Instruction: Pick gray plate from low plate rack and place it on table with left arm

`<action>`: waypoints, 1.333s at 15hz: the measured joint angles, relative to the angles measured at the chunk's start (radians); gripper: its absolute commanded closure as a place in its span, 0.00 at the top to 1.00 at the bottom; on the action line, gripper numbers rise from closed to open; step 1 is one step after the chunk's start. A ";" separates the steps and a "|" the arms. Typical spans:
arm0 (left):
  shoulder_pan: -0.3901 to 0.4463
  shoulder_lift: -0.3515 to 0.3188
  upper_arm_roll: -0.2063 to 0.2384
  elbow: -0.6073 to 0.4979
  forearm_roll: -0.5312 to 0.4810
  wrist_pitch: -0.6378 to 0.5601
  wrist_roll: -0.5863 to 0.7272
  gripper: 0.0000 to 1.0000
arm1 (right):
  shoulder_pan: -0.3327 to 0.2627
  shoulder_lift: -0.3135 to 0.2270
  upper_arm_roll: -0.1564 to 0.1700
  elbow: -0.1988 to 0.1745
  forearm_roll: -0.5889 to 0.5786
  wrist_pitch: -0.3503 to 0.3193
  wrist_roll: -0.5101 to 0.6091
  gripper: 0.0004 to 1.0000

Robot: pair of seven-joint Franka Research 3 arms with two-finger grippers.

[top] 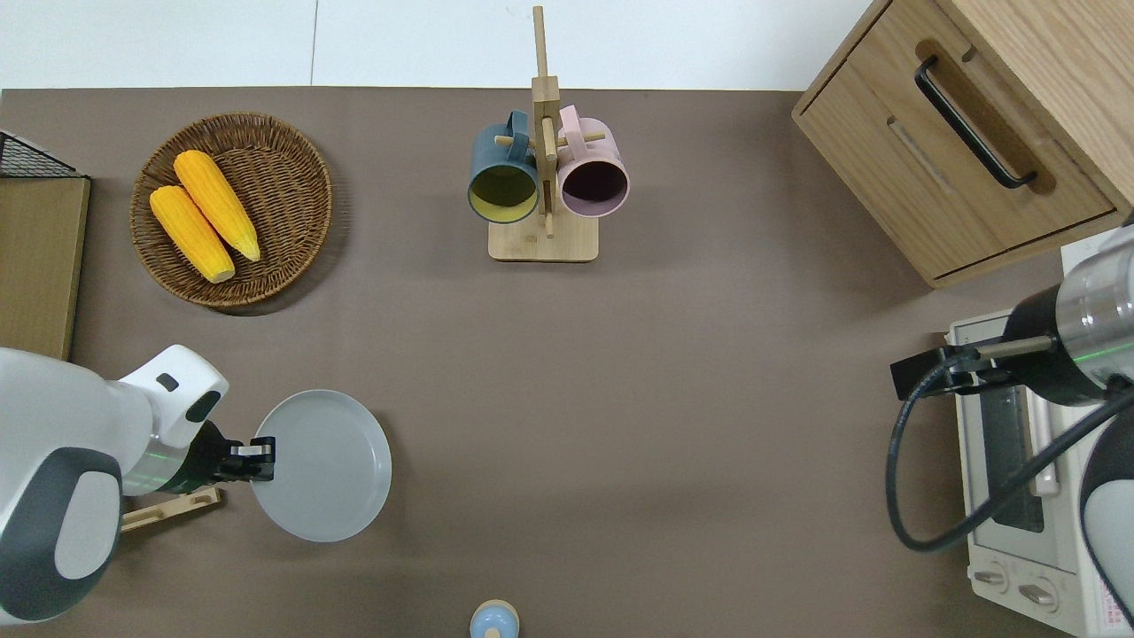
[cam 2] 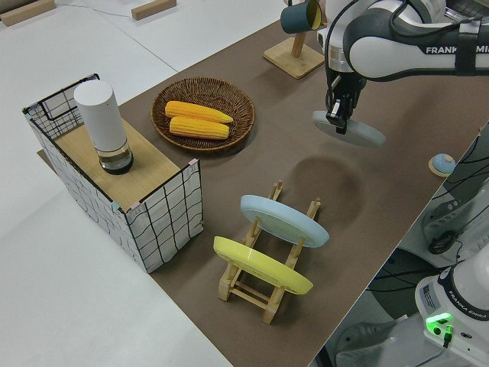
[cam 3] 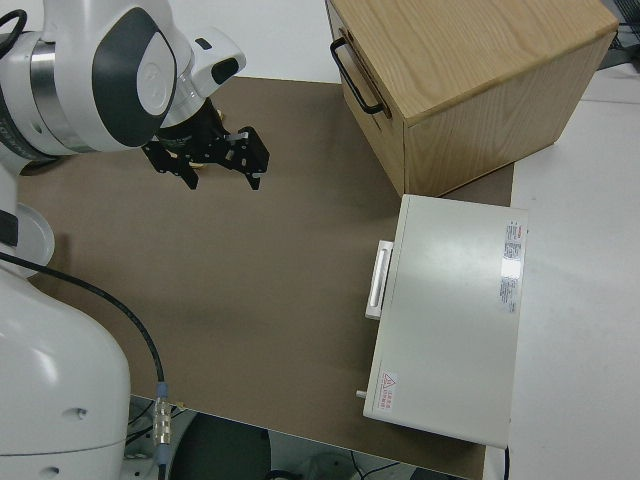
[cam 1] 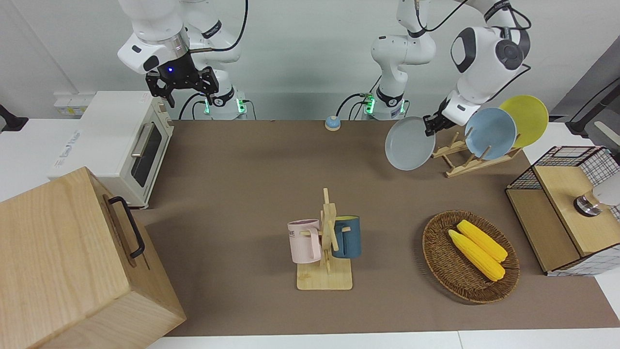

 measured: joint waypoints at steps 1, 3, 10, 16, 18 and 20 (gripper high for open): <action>-0.003 0.003 -0.007 -0.013 -0.001 0.008 -0.006 0.15 | 0.000 0.000 0.000 0.000 0.000 0.000 0.000 0.99; -0.007 0.018 -0.021 -0.030 -0.001 0.020 -0.020 0.73 | 0.000 0.000 0.000 0.000 0.000 0.000 0.000 0.99; -0.004 0.034 -0.005 -0.009 0.060 0.025 -0.026 0.99 | 0.000 0.000 0.000 0.000 0.000 0.000 0.000 0.99; -0.003 0.012 0.006 0.198 0.162 -0.027 -0.026 0.99 | 0.000 0.000 0.000 0.000 0.000 0.000 0.000 0.99; -0.003 -0.010 0.012 0.263 0.168 -0.063 -0.026 0.99 | 0.000 0.000 0.000 0.000 0.000 0.000 0.000 0.99; -0.003 -0.022 0.012 0.330 0.168 -0.130 -0.026 0.99 | 0.000 0.000 0.000 0.000 0.000 0.000 0.000 0.99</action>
